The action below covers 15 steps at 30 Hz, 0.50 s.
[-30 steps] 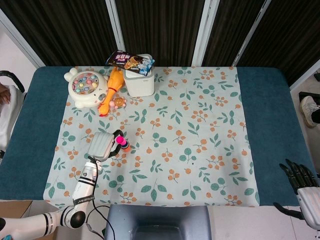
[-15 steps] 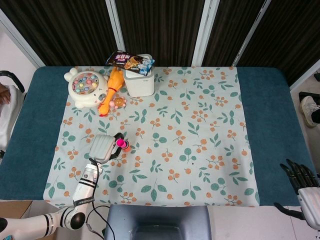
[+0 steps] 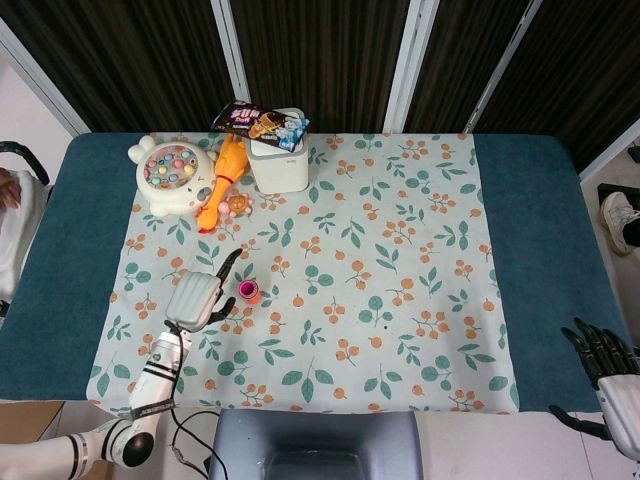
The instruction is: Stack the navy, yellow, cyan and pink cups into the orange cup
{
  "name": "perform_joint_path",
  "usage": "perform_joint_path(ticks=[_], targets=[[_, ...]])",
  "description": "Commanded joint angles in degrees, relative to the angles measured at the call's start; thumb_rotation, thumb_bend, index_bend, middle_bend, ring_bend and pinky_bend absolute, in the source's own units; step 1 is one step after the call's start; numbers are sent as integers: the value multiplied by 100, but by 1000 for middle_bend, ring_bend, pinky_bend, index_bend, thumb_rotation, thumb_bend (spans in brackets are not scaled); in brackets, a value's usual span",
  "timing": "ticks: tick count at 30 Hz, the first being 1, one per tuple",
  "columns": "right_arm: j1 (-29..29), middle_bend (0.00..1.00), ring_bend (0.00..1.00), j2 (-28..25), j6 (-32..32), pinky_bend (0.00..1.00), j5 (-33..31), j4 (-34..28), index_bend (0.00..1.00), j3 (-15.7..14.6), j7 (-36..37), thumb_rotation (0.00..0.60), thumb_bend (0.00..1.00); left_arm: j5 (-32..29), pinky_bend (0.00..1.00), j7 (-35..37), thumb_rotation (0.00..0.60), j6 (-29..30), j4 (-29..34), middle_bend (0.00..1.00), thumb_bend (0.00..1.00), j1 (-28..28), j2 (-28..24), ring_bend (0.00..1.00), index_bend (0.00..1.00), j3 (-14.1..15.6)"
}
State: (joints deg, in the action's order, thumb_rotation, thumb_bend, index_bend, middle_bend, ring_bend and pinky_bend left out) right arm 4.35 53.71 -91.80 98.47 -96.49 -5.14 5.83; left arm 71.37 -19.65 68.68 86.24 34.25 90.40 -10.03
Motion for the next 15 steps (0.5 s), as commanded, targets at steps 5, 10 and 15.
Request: perform_joint_path(ticks=[5,10,15], targets=[[-6,0,0,54,73,0,27,-24,0,-30,-172,600,213,2408,145,2460,600,1493,-500,10,368,-1349,-1803,18,0,1840],[1,0,0,176,126,0,17,-79,0,-23,-486,600,212,2692,69,4030,600,3060,-2743,0,377,-2449,-1295,0,0,2108],[-16,0,0,277,189,0,4,-141,0,-6,-721,600,213,2515,63,4429,600,3255,-3710,0,376,-2727,-897,0,0,1915]])
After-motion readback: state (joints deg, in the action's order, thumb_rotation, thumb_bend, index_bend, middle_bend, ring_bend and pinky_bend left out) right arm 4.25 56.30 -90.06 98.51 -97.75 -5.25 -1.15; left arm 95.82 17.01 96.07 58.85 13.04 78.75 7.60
